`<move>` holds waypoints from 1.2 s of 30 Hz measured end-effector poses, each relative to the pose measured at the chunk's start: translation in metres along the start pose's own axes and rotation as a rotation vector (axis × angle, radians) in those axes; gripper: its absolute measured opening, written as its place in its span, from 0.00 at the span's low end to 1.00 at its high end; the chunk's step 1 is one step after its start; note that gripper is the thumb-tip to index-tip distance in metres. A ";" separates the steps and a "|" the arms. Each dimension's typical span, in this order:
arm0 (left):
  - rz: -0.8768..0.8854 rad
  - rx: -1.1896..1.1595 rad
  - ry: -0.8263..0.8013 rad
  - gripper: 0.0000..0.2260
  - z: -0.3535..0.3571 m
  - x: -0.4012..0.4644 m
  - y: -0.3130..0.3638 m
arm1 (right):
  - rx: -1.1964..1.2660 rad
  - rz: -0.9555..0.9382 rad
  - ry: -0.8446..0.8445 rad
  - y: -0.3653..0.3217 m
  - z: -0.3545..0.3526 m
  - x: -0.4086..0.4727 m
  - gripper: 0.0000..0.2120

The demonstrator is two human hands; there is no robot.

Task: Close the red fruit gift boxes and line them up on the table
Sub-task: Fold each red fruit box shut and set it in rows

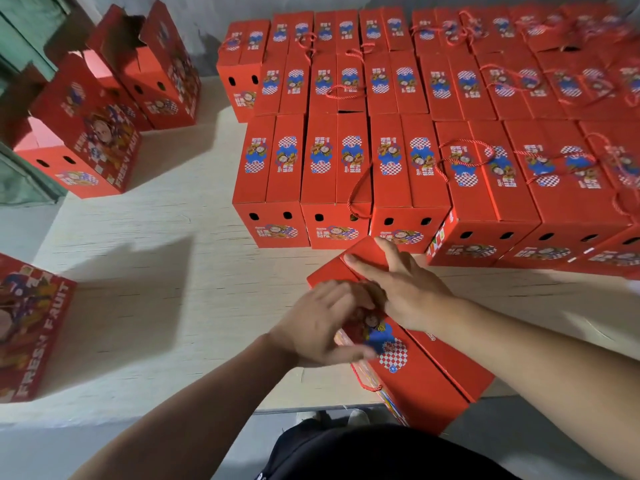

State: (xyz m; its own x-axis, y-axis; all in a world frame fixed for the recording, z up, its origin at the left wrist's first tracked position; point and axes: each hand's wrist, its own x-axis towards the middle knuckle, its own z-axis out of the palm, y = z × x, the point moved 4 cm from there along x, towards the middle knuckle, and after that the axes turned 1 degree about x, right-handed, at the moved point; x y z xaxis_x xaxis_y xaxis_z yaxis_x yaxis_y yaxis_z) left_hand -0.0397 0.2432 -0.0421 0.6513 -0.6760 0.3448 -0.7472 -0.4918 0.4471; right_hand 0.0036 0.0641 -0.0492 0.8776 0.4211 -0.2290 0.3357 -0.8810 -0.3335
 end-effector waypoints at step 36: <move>-1.040 -1.197 0.448 0.18 -0.075 0.019 0.044 | 1.157 0.110 0.209 -0.036 -0.069 -0.045 0.12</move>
State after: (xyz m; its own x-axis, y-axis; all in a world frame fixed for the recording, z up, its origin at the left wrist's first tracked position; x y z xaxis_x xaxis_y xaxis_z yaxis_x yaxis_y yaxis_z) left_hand -0.0504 0.2496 0.0461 0.9196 -0.0401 -0.3909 0.3899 0.2160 0.8952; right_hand -0.0242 0.0622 0.0360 0.9575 0.2168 -0.1901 -0.1609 -0.1453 -0.9762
